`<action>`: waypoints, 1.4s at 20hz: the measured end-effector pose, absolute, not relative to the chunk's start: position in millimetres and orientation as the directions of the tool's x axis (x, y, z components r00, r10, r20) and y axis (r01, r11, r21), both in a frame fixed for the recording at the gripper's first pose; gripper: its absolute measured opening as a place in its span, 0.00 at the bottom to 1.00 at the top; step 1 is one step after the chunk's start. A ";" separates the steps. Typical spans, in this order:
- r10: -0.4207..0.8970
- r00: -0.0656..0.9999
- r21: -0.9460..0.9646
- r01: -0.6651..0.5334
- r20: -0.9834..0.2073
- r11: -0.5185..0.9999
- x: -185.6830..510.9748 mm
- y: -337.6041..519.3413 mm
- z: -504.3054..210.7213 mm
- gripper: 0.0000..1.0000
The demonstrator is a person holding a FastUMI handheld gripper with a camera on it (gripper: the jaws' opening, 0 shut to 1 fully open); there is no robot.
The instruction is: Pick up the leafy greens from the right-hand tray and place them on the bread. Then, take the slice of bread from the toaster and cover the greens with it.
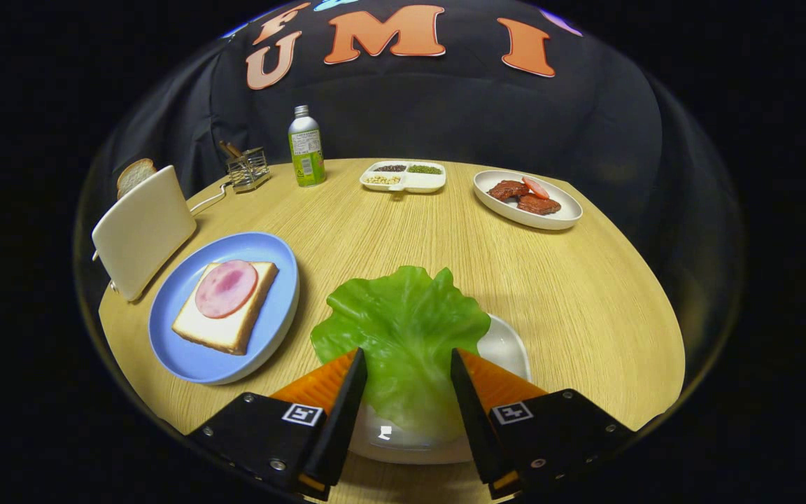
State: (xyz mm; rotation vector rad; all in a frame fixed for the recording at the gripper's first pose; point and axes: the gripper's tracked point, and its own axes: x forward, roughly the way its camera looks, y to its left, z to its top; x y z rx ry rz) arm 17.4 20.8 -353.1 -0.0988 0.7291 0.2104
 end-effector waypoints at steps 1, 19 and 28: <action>0.153 0.726 -0.018 -0.223 -0.670 0.975 17.5 22.4 -352.6 0.65; 0.100 0.776 -0.066 -0.179 -0.623 0.982 16.8 37.5 -298.6 0.02; 0.196 0.799 -0.051 -0.272 -0.568 0.961 5.1 94.0 -262.1 0.03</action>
